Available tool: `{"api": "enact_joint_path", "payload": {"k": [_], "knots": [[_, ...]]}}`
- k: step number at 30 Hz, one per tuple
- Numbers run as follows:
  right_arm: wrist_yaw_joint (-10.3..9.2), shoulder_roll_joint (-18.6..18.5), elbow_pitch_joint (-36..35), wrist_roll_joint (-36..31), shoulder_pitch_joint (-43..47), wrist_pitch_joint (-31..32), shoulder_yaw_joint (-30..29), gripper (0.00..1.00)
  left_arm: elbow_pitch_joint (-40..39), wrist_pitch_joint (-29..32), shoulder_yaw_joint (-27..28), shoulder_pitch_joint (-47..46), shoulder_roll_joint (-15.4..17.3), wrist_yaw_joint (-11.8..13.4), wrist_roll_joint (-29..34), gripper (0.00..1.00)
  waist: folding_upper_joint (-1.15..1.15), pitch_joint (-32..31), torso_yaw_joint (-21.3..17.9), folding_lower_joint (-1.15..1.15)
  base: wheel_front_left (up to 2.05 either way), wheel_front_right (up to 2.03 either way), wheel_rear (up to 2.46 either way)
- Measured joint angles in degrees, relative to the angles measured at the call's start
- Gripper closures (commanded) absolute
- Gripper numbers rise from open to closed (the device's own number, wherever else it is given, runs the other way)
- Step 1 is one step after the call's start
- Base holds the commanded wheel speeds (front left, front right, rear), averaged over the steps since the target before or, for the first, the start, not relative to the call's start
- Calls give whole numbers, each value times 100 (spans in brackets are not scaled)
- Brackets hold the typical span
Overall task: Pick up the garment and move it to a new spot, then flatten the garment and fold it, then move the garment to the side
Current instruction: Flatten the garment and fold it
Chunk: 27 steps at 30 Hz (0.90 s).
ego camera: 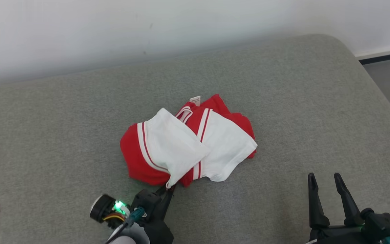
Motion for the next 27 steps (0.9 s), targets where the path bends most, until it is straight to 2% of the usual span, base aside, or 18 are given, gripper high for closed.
{"api": "enact_joint_path", "payload": {"k": [7, 15, 21, 27], "knots": [[0, 2, 52, 126, 118, 0, -18, 0, -1254, 124, 108, -122, 420, -54, -68, 100, 0, -164, 304, 0, 0, 0, 0], [0, 3, 115, 234, 165, 0, -18, 0, -3259, 1143, 483, -862, 1212, -98, -133, 100, 0, -446, 729, 0, 0, 0, 0], [0, 3, 131, 267, 192, 0, -25, 0, -3815, 1638, 811, -1391, 1756, -149, -328, 100, -1, -588, 777, 0, 0, 0, 0], [0, 2, 134, 266, 153, 0, -69, 0, -3900, 1817, 934, -1761, 2081, -198, -461, 100, -1, -489, 613, 0, 0, 0, 0]]}}
